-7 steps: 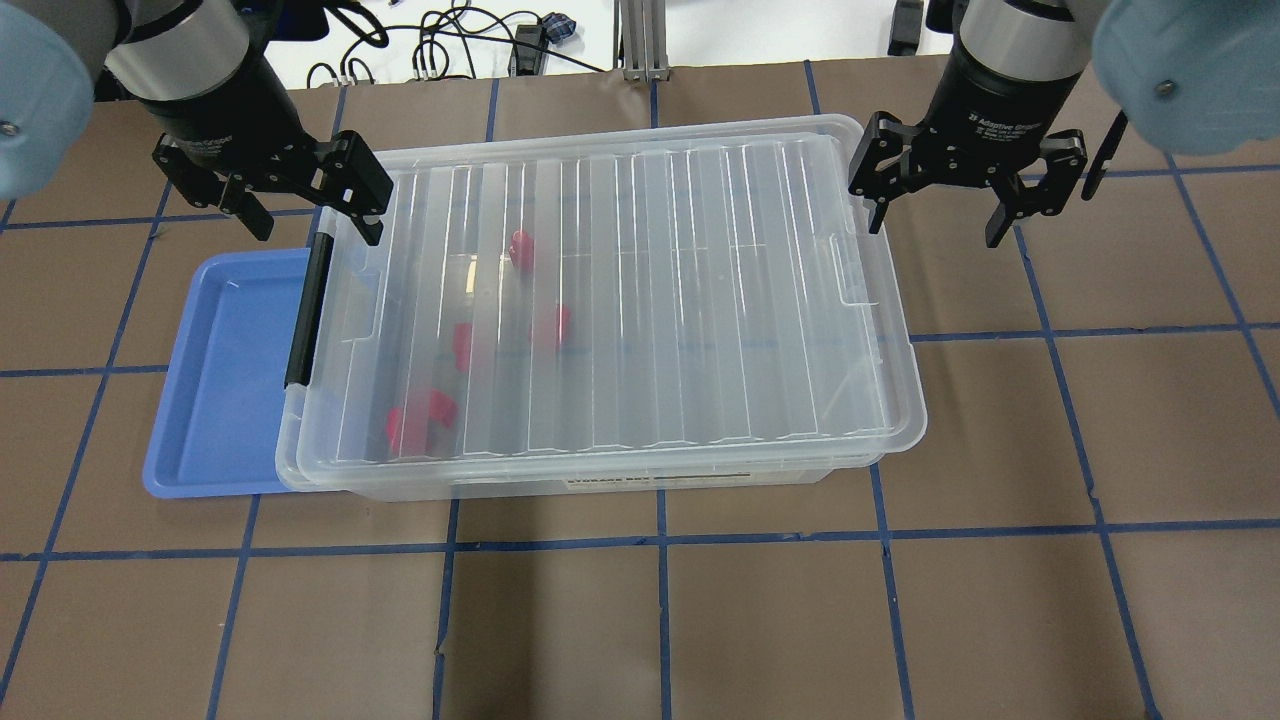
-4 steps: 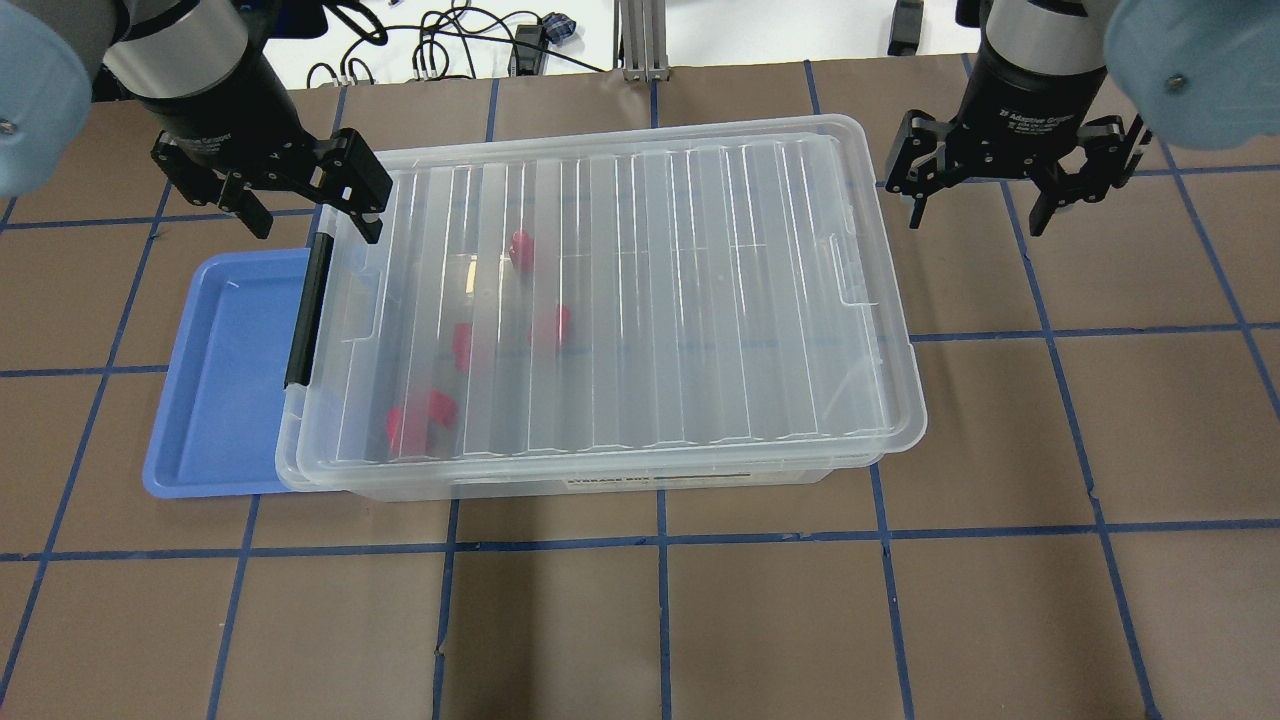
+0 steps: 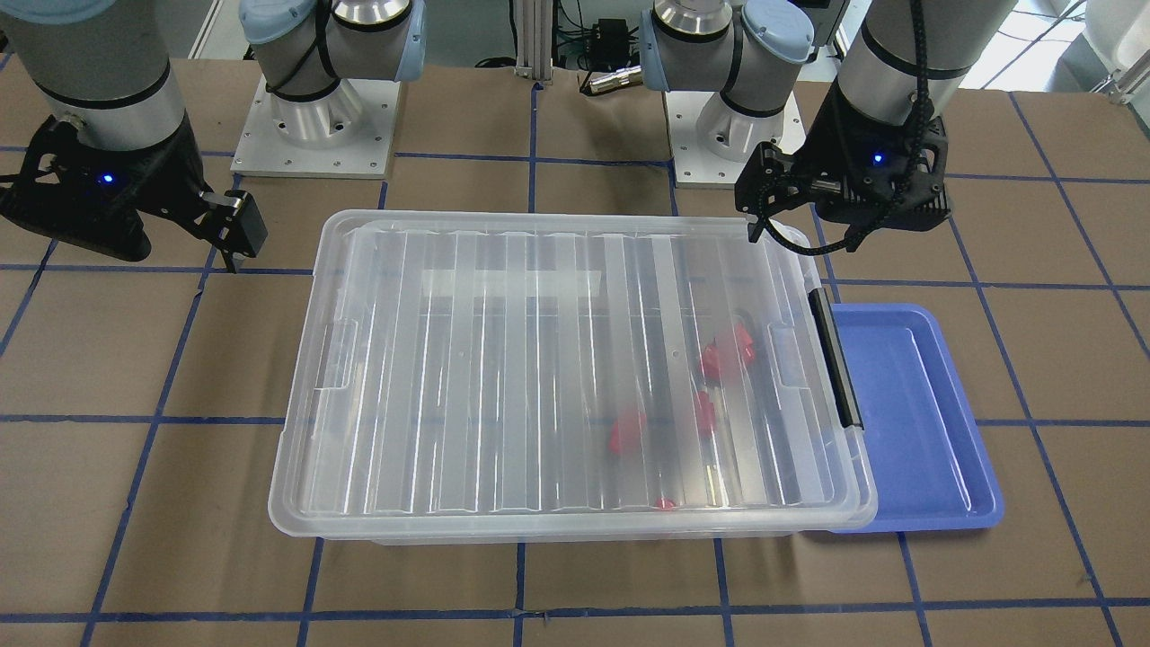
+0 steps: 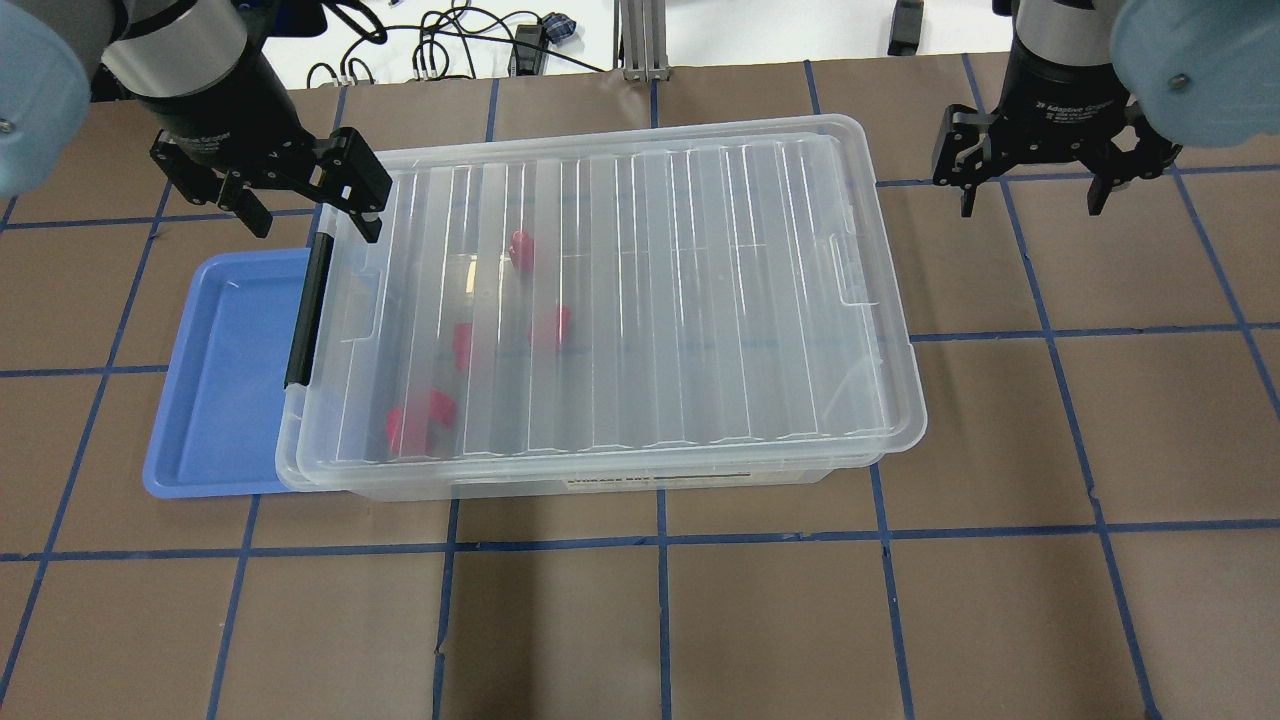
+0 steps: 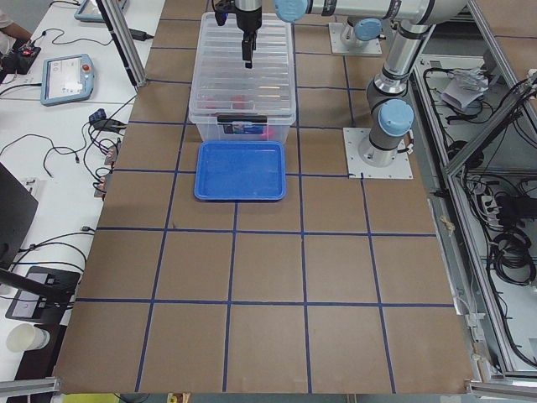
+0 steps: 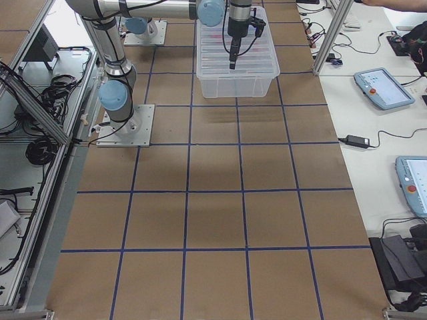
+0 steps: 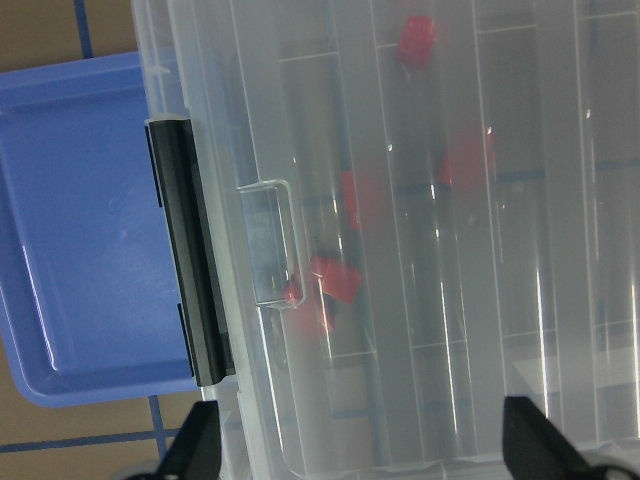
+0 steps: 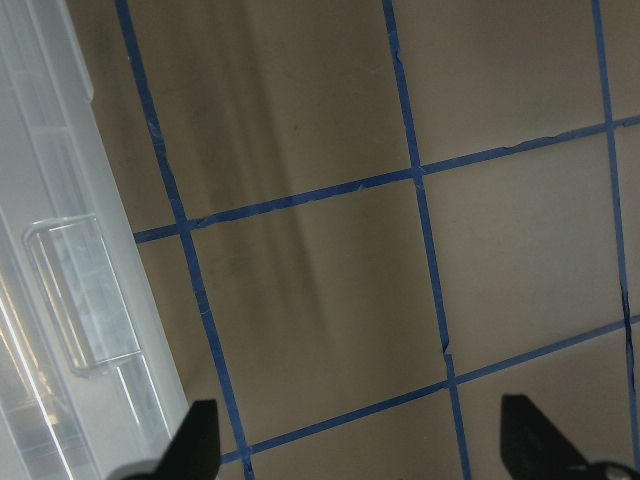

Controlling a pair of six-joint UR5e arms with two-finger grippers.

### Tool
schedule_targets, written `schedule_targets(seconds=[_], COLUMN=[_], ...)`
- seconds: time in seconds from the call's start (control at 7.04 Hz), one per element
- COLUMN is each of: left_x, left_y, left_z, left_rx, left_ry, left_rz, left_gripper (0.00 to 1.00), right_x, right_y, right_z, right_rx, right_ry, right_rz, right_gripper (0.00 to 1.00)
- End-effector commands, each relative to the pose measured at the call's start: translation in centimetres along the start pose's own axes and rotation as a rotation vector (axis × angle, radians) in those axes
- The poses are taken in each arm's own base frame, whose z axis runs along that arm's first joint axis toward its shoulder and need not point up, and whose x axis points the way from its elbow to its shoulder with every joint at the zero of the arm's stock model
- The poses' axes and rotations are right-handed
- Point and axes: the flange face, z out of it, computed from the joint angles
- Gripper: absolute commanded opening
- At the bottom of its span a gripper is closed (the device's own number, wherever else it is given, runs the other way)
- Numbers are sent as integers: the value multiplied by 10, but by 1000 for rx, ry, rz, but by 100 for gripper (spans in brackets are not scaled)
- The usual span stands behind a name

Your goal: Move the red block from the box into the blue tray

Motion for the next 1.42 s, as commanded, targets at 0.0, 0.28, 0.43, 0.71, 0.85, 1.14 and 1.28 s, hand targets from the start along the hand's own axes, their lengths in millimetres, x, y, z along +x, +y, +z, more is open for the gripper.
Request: schedule_targets(seconds=[0.0,0.28,0.43,0.71,0.85,1.14,1.28], left_x=[0,0,0,0,0,0,0], left_y=[0,1,0,1,1,2,2], left_z=[0,0,0,0,1,2,2], left_rx=[-1,1,1,1,-2,-2,-4], left_ry=[0,0,0,0,0,0,0], left_rz=[0,0,0,0,0,0,0], left_gripper=[100,100,100,100,100,100,100], right_x=[-9,-15,-15,-14,-14,-14,-14], right_y=[3,5,6,5,5,5,5], right_z=[-3,-4,-4,-3,-3,-2,-2], right_rx=[-15,-28,-32,-34,-32,-33,-35], right_ry=[-84,-141,-140,-132,-133,-131,-129], right_rz=[3,1,1,1,2,2,2], right_gripper=[100,100,100,100,100,100,100])
